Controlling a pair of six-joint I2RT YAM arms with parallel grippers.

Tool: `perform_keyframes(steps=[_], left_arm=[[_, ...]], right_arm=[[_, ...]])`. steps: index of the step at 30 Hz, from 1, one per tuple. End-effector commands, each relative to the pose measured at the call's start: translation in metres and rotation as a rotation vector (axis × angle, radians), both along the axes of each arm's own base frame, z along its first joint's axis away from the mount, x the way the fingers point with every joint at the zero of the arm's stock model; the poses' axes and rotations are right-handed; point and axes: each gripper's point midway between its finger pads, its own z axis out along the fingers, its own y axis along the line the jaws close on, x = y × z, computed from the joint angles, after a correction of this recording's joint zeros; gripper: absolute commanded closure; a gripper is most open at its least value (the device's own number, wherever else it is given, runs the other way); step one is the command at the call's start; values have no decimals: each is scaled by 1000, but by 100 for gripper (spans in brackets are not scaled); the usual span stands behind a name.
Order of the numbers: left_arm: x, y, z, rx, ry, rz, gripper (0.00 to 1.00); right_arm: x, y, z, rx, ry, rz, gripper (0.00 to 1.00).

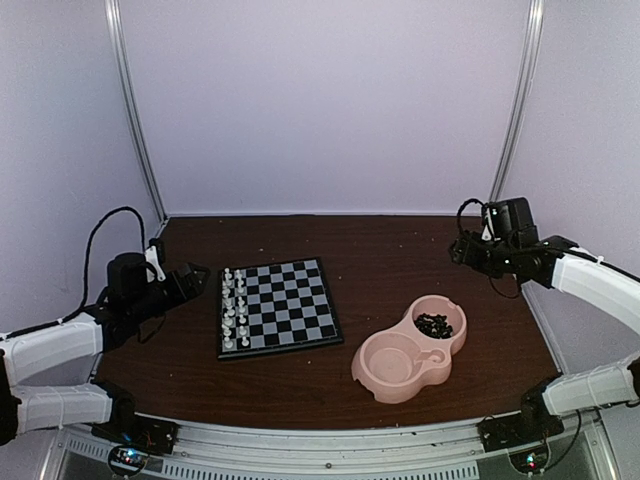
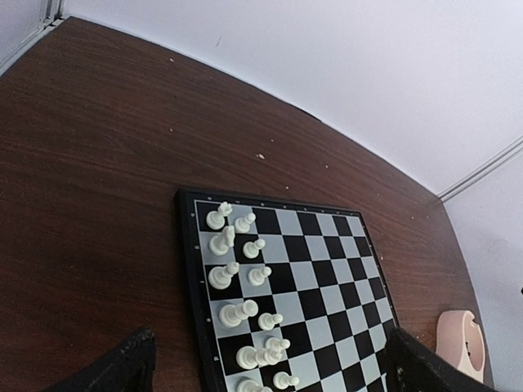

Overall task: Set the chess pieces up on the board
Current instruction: Pick up the king from the storage box.

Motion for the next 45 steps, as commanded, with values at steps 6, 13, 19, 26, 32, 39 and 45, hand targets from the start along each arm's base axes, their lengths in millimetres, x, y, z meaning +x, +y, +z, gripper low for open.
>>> perform_keyframes(steps=[6, 13, 19, 26, 32, 39, 45], left_arm=[[-2, 8, 1, -18, -29, 51, 2], [-1, -1, 4, -29, -38, 5, 4], [-2, -3, 8, -39, -49, -9, 4], [-4, -3, 11, -42, -65, -13, 7], [-3, -4, 11, -42, -67, -17, 7], [4, -6, -3, -6, 34, -14, 7], [6, -7, -9, -19, 54, -8, 6]], right_arm=[[-49, 28, -26, -188, 208, 290, 29], [-52, 50, -62, -267, 344, 386, 34], [-46, 62, -84, -273, 374, 397, 36], [-49, 65, -115, -283, 426, 406, 38], [-48, 73, -131, -275, 460, 427, 38], [-47, 71, -133, -299, 454, 413, 37], [-47, 74, -147, -294, 487, 417, 37]])
